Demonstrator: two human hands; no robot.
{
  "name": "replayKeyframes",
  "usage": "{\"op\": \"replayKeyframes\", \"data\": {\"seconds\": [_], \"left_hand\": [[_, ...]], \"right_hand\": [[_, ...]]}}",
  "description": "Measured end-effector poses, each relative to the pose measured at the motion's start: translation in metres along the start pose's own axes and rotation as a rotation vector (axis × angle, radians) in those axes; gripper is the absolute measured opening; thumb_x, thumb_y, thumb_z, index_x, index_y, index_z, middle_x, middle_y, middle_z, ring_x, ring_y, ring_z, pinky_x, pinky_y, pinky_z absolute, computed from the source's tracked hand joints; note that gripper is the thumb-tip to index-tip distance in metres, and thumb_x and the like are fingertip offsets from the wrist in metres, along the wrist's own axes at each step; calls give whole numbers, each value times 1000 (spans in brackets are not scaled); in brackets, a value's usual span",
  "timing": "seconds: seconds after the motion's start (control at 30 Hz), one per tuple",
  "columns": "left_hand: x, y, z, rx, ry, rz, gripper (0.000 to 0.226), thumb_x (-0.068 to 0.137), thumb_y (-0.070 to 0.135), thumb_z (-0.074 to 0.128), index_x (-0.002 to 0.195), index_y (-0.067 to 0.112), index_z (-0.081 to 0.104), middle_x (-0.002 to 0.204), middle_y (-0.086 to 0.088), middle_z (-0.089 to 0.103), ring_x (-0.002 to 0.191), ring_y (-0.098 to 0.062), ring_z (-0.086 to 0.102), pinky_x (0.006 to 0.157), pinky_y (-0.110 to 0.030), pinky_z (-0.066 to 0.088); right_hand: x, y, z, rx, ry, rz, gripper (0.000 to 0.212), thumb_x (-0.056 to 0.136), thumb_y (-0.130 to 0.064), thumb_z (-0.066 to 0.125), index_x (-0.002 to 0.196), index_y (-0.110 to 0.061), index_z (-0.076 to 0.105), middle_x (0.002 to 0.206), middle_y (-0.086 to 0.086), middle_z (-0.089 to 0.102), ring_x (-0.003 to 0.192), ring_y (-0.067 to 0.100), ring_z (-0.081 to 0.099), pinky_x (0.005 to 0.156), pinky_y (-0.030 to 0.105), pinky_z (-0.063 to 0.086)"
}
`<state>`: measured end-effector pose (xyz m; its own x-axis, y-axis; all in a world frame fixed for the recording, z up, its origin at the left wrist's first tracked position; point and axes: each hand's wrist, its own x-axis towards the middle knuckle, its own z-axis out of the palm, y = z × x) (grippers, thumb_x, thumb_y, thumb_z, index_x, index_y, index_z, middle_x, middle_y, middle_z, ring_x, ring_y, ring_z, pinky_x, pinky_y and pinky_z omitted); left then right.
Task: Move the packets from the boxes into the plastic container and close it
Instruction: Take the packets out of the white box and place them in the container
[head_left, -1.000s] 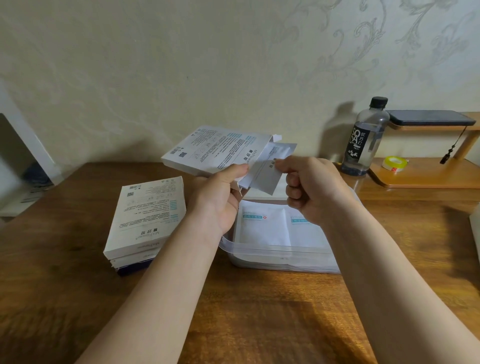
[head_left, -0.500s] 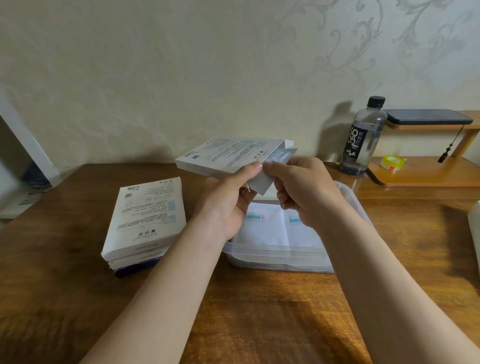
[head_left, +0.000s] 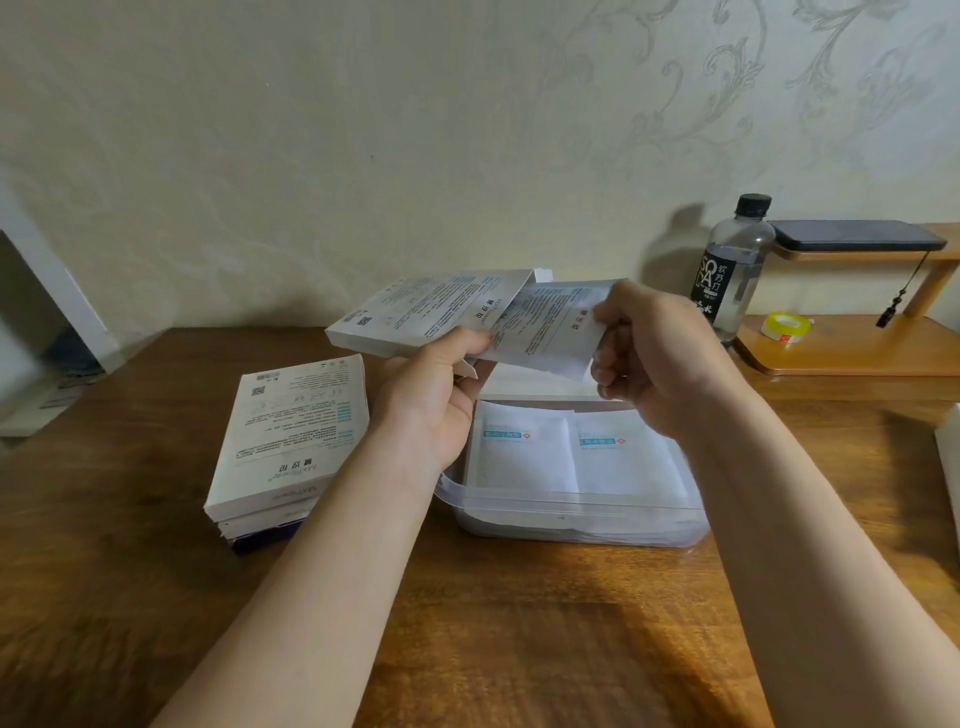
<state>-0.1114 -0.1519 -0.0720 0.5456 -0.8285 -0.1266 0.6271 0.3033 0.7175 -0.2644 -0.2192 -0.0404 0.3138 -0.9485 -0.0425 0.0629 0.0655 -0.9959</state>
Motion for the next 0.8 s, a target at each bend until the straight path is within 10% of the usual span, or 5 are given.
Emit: {"op": "replayKeyframes", "data": {"seconds": [0.13, 0.27, 0.6, 0.8], "left_hand": [[1, 1, -1, -20, 11, -4, 39, 82, -19, 64, 107, 11, 65, 110, -11, 75, 100, -25, 73, 67, -29, 63], [-1, -1, 0, -22, 23, -25, 38, 81, -18, 66, 104, 12, 66, 107, -9, 75, 101, -24, 72, 67, -28, 63], [-5, -1, 1, -12, -5, -63, 33, 86, -11, 67, 106, 15, 64, 117, -8, 73, 110, -23, 71, 68, -23, 62], [-3, -2, -1, -53, -33, -33, 37, 83, -17, 66, 107, 11, 64, 116, -8, 73, 108, -23, 71, 71, -27, 63]], "right_hand": [[9, 5, -18, -176, 49, -81, 35, 82, 5, 39, 101, -4, 67, 66, 9, 68, 55, 24, 58, 48, 31, 45], [11, 16, -27, -429, -58, -422, 75, 90, 4, 64, 148, -37, 40, 102, 0, 67, 74, 19, 71, 58, 34, 61], [18, 13, -44, -321, -98, -628, 43, 79, 1, 79, 83, -41, 79, 110, -1, 68, 104, 18, 68, 86, 38, 59], [14, 3, -63, 94, -173, -525, 13, 71, -12, 78, 83, -16, 80, 98, 6, 77, 97, 25, 72, 90, 44, 57]]}}
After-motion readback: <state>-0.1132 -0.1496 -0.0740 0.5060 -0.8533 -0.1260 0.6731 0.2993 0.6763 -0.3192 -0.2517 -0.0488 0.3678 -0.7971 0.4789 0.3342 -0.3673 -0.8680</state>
